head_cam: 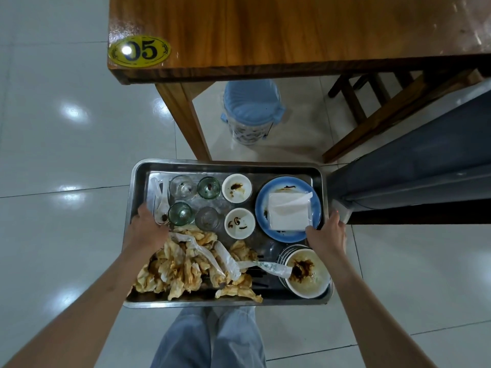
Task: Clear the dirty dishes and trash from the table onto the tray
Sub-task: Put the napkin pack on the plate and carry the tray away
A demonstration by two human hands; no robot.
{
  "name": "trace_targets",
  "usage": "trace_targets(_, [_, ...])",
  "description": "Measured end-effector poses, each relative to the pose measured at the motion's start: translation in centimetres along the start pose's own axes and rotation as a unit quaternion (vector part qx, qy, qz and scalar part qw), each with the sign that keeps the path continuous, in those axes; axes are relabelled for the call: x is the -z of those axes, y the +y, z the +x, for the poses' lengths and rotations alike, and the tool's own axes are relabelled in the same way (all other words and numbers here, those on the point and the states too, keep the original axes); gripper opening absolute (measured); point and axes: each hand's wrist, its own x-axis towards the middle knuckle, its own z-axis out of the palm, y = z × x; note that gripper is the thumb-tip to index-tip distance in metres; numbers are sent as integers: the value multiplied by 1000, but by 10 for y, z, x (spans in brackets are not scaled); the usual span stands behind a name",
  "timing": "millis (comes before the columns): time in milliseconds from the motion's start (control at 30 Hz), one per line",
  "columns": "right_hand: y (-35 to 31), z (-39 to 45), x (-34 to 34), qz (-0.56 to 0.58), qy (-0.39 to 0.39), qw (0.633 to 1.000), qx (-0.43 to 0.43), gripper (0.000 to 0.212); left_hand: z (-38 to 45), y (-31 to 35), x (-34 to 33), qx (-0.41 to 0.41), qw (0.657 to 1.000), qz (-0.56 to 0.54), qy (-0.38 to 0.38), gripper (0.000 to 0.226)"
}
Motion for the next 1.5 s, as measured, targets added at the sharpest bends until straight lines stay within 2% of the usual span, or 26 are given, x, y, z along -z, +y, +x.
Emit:
trace_targets(133, [2, 6, 1, 32, 16, 999, -7, 68, 2, 5, 0, 5, 999, 39, 29, 72])
trace_targets(300, [8, 15, 6, 67, 36, 997, -7, 50, 7, 7, 14, 13, 992, 66, 105, 49])
trace_targets(433, [7, 18, 2, 64, 13, 998, -27, 45, 8, -2, 19, 84, 995, 7, 46, 49])
trace_targets(500, [4, 21, -1, 54, 4, 998, -32, 40, 9, -6, 17, 85, 996, -10, 31, 53])
trace_targets(600, [3, 23, -2, 38, 11, 998, -43, 44, 10, -9, 15, 72, 997, -5, 40, 48])
trace_targets(700, [6, 24, -2, 7, 7, 999, -50, 49, 8, -11, 13, 77, 996, 13, 38, 53])
trace_targets(800, [6, 27, -1, -41, 1, 998, -47, 38, 9, -13, 12, 73, 996, 33, 41, 59])
trace_targets(900, [5, 28, 0, -62, 10, 997, -43, 33, 10, -13, 10, 77, 994, 62, 51, 52])
trace_targets(1233, [14, 40, -6, -32, 34, 999, -16, 53, 16, -20, 2, 72, 989, 97, 86, 48])
trace_targets(1367, [21, 44, -8, -17, 45, 999, -6, 53, 15, -21, -1, 59, 990, 86, 91, 55])
trace_targets(1500, [25, 47, -11, -14, 39, 999, 1, 54, 15, -21, 1, 61, 990, 82, 92, 52])
